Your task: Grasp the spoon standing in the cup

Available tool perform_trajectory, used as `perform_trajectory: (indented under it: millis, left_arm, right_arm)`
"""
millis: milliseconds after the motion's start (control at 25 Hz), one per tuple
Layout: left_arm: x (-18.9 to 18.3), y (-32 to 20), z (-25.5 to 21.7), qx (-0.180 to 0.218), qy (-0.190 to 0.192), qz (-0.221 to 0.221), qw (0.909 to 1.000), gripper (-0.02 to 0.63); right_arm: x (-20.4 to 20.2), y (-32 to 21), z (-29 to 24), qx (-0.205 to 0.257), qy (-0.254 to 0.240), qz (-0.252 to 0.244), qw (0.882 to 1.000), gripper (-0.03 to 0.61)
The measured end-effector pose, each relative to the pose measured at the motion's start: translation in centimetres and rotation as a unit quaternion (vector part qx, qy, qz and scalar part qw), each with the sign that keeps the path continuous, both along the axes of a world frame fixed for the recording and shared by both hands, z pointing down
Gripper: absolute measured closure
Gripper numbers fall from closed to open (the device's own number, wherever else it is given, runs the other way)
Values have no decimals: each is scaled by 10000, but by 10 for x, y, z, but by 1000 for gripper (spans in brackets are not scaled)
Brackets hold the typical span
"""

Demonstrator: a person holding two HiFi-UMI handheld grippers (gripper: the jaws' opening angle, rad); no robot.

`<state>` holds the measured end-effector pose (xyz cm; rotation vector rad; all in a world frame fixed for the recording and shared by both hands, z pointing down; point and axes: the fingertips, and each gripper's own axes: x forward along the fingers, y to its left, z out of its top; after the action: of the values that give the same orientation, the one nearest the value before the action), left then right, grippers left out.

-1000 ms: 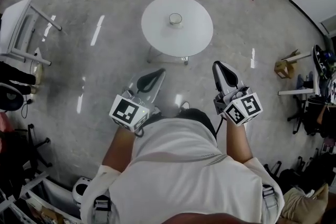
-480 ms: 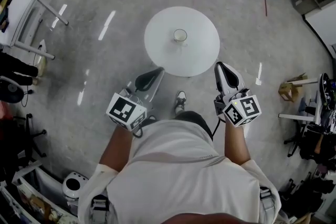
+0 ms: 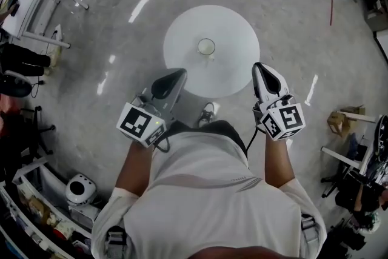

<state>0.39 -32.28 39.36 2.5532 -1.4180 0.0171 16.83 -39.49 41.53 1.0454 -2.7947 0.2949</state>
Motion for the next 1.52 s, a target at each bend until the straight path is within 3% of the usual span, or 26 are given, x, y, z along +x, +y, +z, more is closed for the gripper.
perform_trajectory:
  millis: [160, 240, 400, 440, 480, 800, 1120, 1520]
  left_arm:
    - [-20, -18, 16, -169, 11, -194, 9997, 612]
    - [-36, -23, 23, -237, 24, -248, 9994, 612]
    - [-67, -30, 37, -380, 55, -284, 9989, 612]
    - [-76, -30, 41, -410, 65, -290, 9987, 612]
    - [-85, -31, 44, -443, 82, -303, 9985, 612]
    - [-150, -30, 63, -622, 246, -478, 9966, 612]
    - [-182, -27, 82, -821, 274, -597, 9945, 612]
    - [-199, -20, 99, -1076, 308, -688, 9913, 612]
  right_arm:
    - [-31, -27, 25, -184, 278, -244, 9991, 574]
    - [-56, -31, 39, -185, 707, -476, 9962, 572]
    - [-104, -37, 74, -203, 1614, -790, 9835, 566]
    - [-116, -38, 84, -286, 1734, -837, 9809, 504]
    - [-128, -38, 94, -376, 1836, -870, 9784, 483]
    - [-196, -45, 191, -741, 2815, -995, 9515, 459]
    - [-228, -61, 262, -438, 3739, -836, 9227, 485]
    - [-239, -68, 310, -266, 4011, -509, 9142, 491]
